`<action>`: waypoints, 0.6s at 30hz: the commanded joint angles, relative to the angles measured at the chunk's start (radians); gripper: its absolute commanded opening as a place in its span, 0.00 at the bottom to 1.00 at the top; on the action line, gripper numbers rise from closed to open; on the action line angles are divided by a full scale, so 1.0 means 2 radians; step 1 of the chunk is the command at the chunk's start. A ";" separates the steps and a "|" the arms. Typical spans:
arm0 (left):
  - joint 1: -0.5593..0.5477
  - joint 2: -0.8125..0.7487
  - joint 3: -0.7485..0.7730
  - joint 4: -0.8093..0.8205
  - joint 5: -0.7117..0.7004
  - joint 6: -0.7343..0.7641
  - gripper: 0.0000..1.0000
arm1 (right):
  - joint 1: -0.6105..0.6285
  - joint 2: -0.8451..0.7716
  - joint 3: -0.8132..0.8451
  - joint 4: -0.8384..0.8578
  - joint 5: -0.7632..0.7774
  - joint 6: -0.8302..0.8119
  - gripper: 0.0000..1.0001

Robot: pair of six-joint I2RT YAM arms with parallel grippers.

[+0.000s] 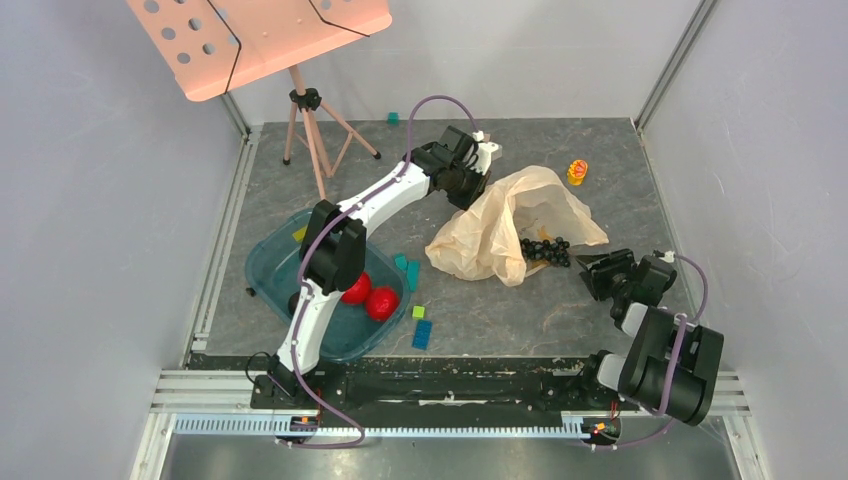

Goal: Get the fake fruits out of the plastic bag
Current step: Take out the fake fruit from the plastic bag.

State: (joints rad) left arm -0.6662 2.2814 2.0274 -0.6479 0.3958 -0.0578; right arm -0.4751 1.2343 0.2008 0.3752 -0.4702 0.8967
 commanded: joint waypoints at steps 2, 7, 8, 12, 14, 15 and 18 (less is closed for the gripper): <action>-0.007 -0.013 0.003 0.016 0.012 0.016 0.02 | 0.005 0.030 0.000 0.047 0.007 0.037 0.53; -0.010 -0.012 0.002 0.015 0.011 0.017 0.02 | 0.020 0.065 0.000 0.074 0.009 0.066 0.53; -0.010 -0.012 0.001 0.015 0.011 0.017 0.02 | 0.023 0.071 0.000 0.080 0.009 0.073 0.53; -0.010 -0.013 0.001 0.013 0.010 0.018 0.02 | 0.036 0.094 0.000 0.102 0.008 0.098 0.53; -0.011 -0.014 0.001 0.012 0.010 0.020 0.02 | 0.039 0.097 -0.001 0.106 0.016 0.107 0.52; -0.011 -0.014 0.000 0.012 0.011 0.019 0.02 | 0.039 0.097 -0.003 0.108 0.021 0.110 0.52; -0.011 -0.014 0.000 0.012 0.011 0.019 0.02 | 0.040 0.092 -0.009 0.111 0.040 0.121 0.52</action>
State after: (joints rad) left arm -0.6830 2.2814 2.0274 -0.6483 0.3965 -0.0578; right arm -0.4011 1.4086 0.2008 0.6056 -0.4614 1.1049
